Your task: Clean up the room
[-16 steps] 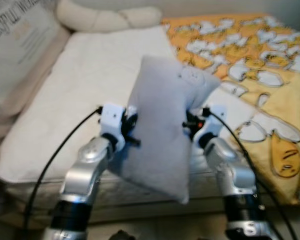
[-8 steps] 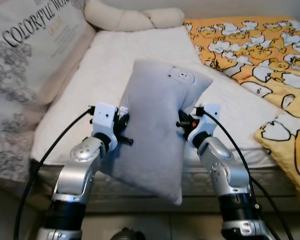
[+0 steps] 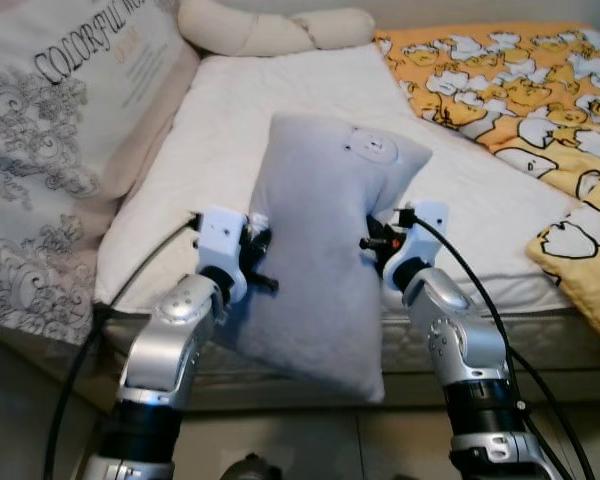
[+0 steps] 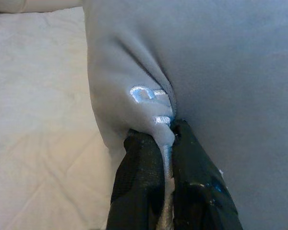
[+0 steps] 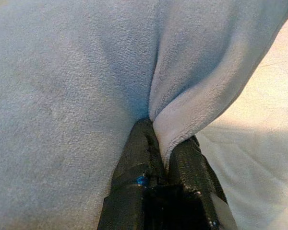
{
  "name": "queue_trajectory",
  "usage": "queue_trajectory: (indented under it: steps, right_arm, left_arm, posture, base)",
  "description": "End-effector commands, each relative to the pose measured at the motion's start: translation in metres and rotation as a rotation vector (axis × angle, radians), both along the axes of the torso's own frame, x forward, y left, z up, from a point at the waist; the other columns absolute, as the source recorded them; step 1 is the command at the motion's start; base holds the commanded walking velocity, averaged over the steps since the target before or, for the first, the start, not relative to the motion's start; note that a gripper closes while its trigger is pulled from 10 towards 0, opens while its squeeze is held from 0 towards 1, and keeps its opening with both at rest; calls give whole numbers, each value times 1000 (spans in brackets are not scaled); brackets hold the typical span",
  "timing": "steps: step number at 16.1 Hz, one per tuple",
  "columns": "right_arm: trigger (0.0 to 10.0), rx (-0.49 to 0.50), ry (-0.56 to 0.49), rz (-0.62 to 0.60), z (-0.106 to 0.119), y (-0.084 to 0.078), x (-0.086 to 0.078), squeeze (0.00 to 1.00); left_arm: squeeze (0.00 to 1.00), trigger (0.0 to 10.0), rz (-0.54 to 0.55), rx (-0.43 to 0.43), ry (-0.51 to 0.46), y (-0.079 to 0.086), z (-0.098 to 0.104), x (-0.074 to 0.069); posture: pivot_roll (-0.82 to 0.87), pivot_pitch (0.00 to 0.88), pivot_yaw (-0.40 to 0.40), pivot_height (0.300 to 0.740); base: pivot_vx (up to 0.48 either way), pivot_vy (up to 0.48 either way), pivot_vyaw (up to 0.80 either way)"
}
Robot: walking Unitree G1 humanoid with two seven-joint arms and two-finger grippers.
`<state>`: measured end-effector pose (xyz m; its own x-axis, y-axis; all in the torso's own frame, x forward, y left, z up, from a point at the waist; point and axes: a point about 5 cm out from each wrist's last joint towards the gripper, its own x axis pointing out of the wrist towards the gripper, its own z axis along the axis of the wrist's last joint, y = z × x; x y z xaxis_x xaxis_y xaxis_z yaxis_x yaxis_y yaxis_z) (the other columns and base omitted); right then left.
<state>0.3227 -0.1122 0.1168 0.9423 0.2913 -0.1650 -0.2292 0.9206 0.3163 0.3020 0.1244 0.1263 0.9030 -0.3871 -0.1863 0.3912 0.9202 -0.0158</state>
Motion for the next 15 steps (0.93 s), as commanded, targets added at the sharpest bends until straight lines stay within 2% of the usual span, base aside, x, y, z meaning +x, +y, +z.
queue_trajectory:
  steps: [1, 12, 15]
  right_arm:
    - [10000, 15, -34, 45, 9, 15, 2, 0]
    - [10000, 19, -28, 24, 7, 13, 1, 0]
    - [10000, 18, -27, 18, 7, 12, 1, 0]
  left_arm:
    - [0, 10000, 1, 4, -25, 3, 7, 2]
    - [0, 10000, -9, 10, -24, 2, 7, 3]
    - [0, 10000, 13, -8, -34, 4, 10, 3]
  posture:
    - [69, 0, 69, 740]
    - [58, 0, 84, 740]
    - [59, 0, 84, 740]
  base:
    - [0, 307, 0]
    - [0, 298, 0]
    - [0, 0, 0]
